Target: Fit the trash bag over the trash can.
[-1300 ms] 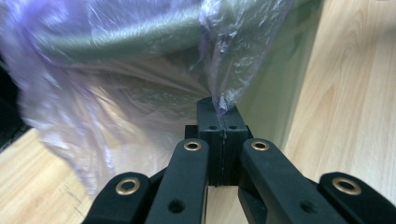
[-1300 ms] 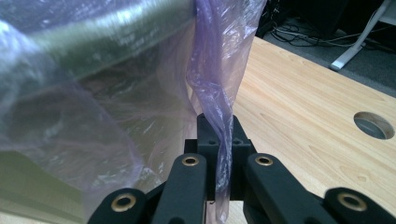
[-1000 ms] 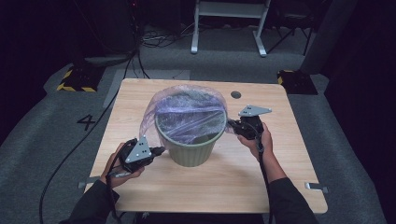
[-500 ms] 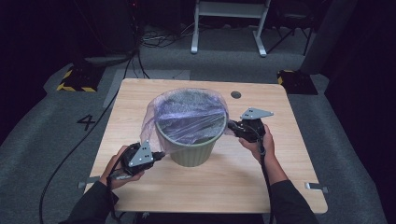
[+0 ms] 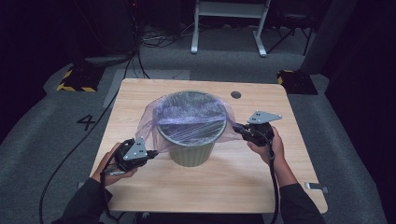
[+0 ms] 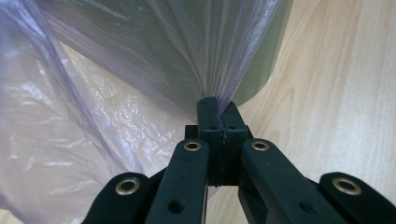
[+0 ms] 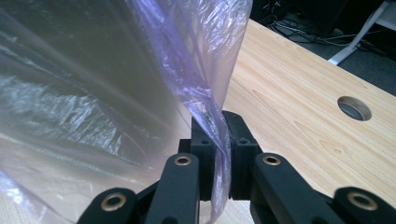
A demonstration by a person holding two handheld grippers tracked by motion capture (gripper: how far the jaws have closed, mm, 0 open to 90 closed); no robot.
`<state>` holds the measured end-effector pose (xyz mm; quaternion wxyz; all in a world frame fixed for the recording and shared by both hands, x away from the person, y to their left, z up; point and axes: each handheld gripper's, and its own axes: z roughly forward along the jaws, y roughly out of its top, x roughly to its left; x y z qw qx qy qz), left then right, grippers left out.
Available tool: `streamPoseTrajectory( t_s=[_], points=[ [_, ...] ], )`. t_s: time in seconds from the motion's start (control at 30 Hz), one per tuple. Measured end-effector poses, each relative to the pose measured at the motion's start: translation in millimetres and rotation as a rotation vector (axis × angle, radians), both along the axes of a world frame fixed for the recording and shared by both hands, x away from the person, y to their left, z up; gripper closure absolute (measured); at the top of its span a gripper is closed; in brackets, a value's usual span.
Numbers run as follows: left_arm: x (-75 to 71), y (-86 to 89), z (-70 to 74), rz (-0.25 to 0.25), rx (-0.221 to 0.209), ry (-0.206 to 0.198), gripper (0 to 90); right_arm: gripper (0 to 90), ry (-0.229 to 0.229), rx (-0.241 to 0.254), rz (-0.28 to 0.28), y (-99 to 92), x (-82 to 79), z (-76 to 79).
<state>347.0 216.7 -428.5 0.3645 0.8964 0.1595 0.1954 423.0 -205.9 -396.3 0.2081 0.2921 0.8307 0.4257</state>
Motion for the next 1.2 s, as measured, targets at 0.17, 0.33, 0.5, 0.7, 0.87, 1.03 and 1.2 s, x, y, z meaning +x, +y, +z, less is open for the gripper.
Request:
streamPoseTrajectory(
  t_s=[0.17,0.33,0.5,0.7,0.87,1.03,1.2],
  points=[
    [3.5,3.1,-5.4,0.001,-0.009,0.007,90.0,84.2,0.003,-0.001,0.002,0.3,1.0,-2.4],
    [-0.3,6.6,-8.7,-0.045,-0.005,0.043,90.0,81.0,0.005,0.012,0.018,-1.6,-3.1,-2.3],
    [-1.0,4.7,-14.2,-0.041,0.032,0.057,89.9,75.0,0.01,0.022,0.045,-6.8,-10.8,-0.7],
    [-1.6,13.6,-7.7,0.065,-0.065,0.017,58.8,56.7,0.01,-0.023,0.045,-3.6,-12.9,-5.6],
    [-12.7,32.3,4.9,0.115,-0.186,-0.007,28.2,38.7,-0.02,0.008,0.042,-5.2,-16.2,1.5],
    [-29.7,48.8,20.0,0.139,-0.309,-0.036,15.5,35.0,-0.07,0.022,0.078,-5.2,-26.9,14.5],
    [-38.6,64.3,30.3,0.133,-0.409,-0.037,15.5,29.4,-0.112,0.052,0.095,-7.0,-32.8,23.9]
  ],
)
